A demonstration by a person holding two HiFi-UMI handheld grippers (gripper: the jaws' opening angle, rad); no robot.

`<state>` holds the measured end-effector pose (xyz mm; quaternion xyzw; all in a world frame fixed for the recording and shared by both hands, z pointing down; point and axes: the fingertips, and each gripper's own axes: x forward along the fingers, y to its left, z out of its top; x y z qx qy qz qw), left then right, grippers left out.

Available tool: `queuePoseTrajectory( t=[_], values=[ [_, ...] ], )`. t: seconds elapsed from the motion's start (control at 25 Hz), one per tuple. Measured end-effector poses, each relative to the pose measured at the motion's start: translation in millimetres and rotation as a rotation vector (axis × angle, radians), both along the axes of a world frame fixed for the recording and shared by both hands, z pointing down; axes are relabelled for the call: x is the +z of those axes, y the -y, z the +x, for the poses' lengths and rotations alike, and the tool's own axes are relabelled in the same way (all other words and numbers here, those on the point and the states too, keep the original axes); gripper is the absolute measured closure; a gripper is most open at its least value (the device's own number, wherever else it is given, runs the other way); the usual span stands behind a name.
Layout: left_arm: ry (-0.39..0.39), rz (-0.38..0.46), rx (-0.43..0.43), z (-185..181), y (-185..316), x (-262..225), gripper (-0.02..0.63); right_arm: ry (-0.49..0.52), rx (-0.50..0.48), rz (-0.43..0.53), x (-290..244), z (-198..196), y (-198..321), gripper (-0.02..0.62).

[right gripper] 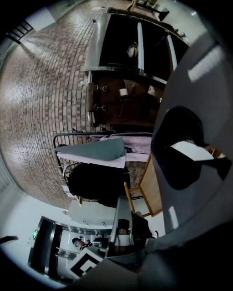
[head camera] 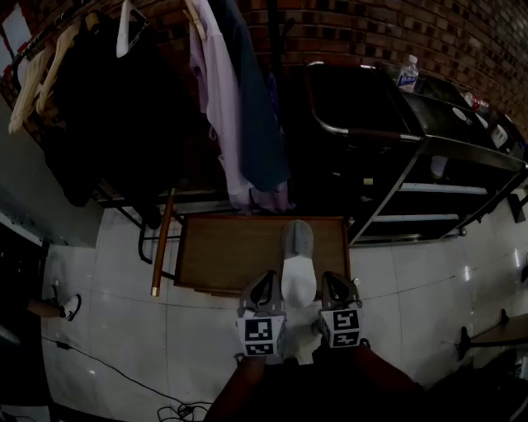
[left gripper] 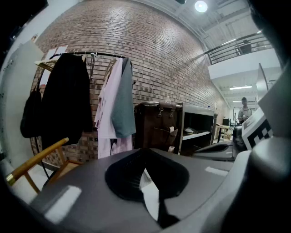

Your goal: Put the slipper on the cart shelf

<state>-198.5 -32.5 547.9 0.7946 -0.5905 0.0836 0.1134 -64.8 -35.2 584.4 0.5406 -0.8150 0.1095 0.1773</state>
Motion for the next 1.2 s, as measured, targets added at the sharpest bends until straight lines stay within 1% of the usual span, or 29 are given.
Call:
queuePoseTrajectory(
  t=[0.16, 0.28, 0.32, 0.44, 0.56, 0.64, 0.68, 0.76, 0.84, 0.92, 1.0, 1.08, 1.16, 1.2],
  values=[
    [0.000, -0.001, -0.003, -2, 3, 4, 0.591, -0.024, -0.013, -0.048, 20, -3, -2, 0.592],
    [-0.012, -0.025, -0.004, -3, 2, 14, 0.591, -0.039, -0.025, -0.081, 31, -7, -6, 0.592],
    [-0.017, -0.033, -0.004, -3, 0, 18, 0.591, -0.039, -0.026, -0.092, 34, -7, -7, 0.578],
    [-0.026, -0.059, 0.000, -1, -6, 30, 0.591, -0.022, -0.018, -0.132, 47, -5, -11, 0.560],
    [-0.031, -0.089, 0.001, -1, -12, 43, 0.591, 0.010, 0.000, -0.196, 69, 0, -15, 0.541],
    [-0.038, -0.104, 0.000, -1, -16, 48, 0.591, 0.072, 0.019, -0.270, 84, 0, -21, 0.520],
    [-0.043, -0.111, 0.000, -1, -18, 50, 0.592, 0.115, 0.035, -0.317, 92, 0, -24, 0.498],
    [-0.049, -0.120, -0.001, -2, -20, 53, 0.592, 0.189, 0.073, -0.409, 108, 2, -31, 0.481],
    [-0.047, -0.132, -0.004, -4, -24, 57, 0.591, 0.255, 0.104, -0.478, 120, 2, -35, 0.467],
    [-0.054, -0.137, 0.003, -5, -27, 60, 0.592, 0.317, 0.124, -0.536, 134, 2, -39, 0.441],
    [-0.071, -0.125, 0.022, -3, -29, 58, 0.591, 0.368, 0.139, -0.590, 149, 1, -42, 0.421],
    [-0.073, -0.114, 0.036, -1, -30, 56, 0.591, 0.426, 0.146, -0.640, 158, -3, -45, 0.415],
    [-0.064, -0.112, 0.039, -1, -30, 56, 0.591, 0.497, 0.132, -0.679, 159, -13, -47, 0.413],
    [-0.063, -0.112, 0.040, -1, -30, 55, 0.591, 0.516, 0.129, -0.693, 160, -15, -47, 0.413]
  ],
)
